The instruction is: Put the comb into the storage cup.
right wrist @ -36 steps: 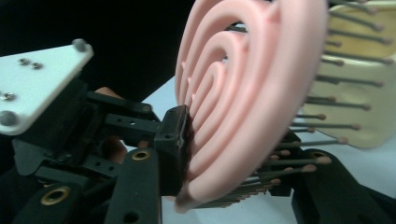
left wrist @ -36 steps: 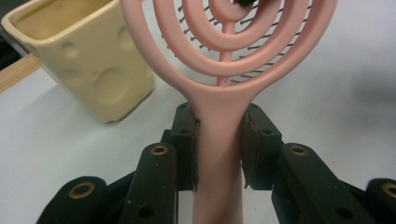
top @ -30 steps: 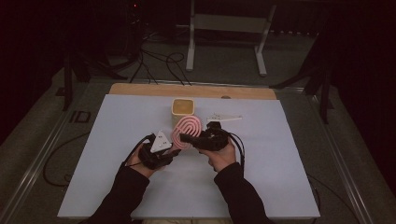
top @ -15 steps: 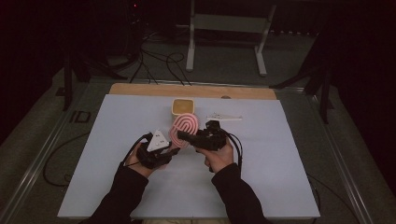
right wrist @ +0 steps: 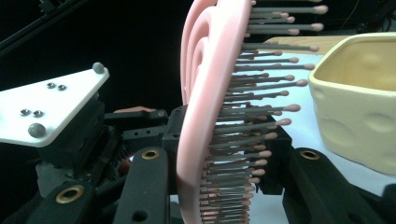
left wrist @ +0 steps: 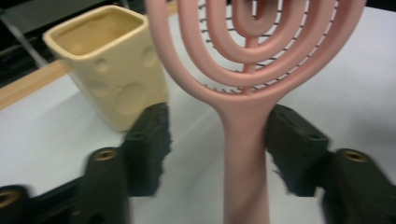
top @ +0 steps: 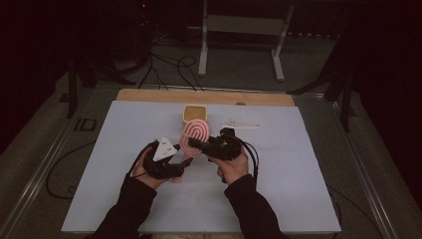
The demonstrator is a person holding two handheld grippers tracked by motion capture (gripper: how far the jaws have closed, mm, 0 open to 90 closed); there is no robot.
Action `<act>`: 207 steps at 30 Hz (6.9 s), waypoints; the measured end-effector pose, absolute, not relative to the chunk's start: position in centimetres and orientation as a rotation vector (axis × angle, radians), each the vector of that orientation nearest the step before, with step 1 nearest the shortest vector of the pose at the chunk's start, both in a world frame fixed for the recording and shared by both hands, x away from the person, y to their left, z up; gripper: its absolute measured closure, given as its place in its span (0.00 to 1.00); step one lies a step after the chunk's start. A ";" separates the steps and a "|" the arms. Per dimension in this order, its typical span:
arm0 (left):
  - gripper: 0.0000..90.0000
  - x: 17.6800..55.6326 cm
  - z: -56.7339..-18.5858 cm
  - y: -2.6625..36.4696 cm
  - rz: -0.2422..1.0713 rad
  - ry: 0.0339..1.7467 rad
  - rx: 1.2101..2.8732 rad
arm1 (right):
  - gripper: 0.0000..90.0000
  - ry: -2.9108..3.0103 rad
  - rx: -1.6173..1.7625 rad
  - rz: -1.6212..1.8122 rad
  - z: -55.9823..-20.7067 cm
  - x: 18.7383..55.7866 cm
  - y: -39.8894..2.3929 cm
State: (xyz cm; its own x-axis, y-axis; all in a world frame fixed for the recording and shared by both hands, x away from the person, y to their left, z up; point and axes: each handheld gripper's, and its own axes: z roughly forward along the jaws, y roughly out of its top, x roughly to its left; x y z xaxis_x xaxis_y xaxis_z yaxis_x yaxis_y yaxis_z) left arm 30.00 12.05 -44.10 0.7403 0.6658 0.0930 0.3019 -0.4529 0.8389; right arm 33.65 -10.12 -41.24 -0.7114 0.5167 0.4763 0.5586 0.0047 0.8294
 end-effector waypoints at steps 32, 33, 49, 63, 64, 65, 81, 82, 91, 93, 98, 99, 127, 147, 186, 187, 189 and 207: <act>0.00 28.7 -44.1 17.4 0.509 0.896 1.867 | 0.71 -2.177 -1.236 -1.884 -40.4 34.5 -11.1; 0.00 28.5 -44.1 17.8 0.513 0.894 1.857 | 0.71 -2.176 -1.237 -1.886 -40.4 34.5 -11.1; 0.00 25.5 -46.7 22.1 0.590 0.982 1.741 | 0.71 -2.167 -1.248 -1.904 -39.5 34.9 -11.4; 0.00 24.6 -47.6 23.2 0.611 0.997 1.727 | 0.71 -2.132 -1.289 -1.924 -39.3 35.3 -11.7; 0.00 24.5 -47.6 23.2 0.616 0.991 1.725 | 0.71 -2.122 -1.289 -1.934 -39.1 35.4 -11.7; 0.00 24.5 -47.6 23.3 0.619 0.990 1.726 | 0.71 -2.120 -1.289 -1.935 -39.0 35.5 -11.7; 0.00 24.0 -48.2 23.1 0.609 0.976 1.744 | 0.71 -2.116 -1.314 -1.953 -38.1 36.0 -12.1; 0.00 24.0 -48.3 23.1 0.611 0.976 1.748 | 0.71 -2.104 -1.323 -1.961 -38.1 36.2 -12.3; 0.00 24.2 -48.7 22.6 0.613 0.969 1.768 | 0.71 -2.073 -1.358 -1.967 -38.1 37.0 -12.5; 0.00 24.2 -48.7 22.7 0.614 0.971 1.765 | 0.71 -2.072 -1.357 -1.971 -38.1 37.1 -12.5; 0.00 24.2 -48.8 22.8 0.614 0.983 1.756 | 0.71 -2.077 -1.361 -1.992 -37.5 37.2 -12.4; 0.00 24.2 -48.8 22.8 0.614 0.983 1.756 | 0.71 -2.077 -1.361 -1.992 -37.5 37.2 -12.4; 0.01 24.2 -48.8 22.8 0.622 0.987 1.756 | 0.71 -2.094 -1.424 -2.012 -35.6 38.9 -13.0; 0.01 24.2 -48.8 22.8 0.626 0.991 1.752 | 0.71 -2.055 -1.435 -2.035 -34.7 40.2 -13.2; 0.01 24.2 -48.9 22.9 0.627 0.994 1.752 | 0.71 -2.019 -1.508 -2.040 -33.3 42.4 -14.2; 0.01 24.2 -48.9 22.9 0.627 0.994 1.752 | 0.71 -2.019 -1.508 -2.040 -33.3 42.4 -14.2; 0.01 24.2 -48.9 22.9 0.627 0.994 1.754 | 0.71 -2.005 -1.522 -2.040 -33.4 42.5 -14.3; 0.01 24.2 -48.9 22.9 0.625 0.994 1.756 | 0.71 -1.970 -1.568 -2.074 -33.1 43.7 -14.8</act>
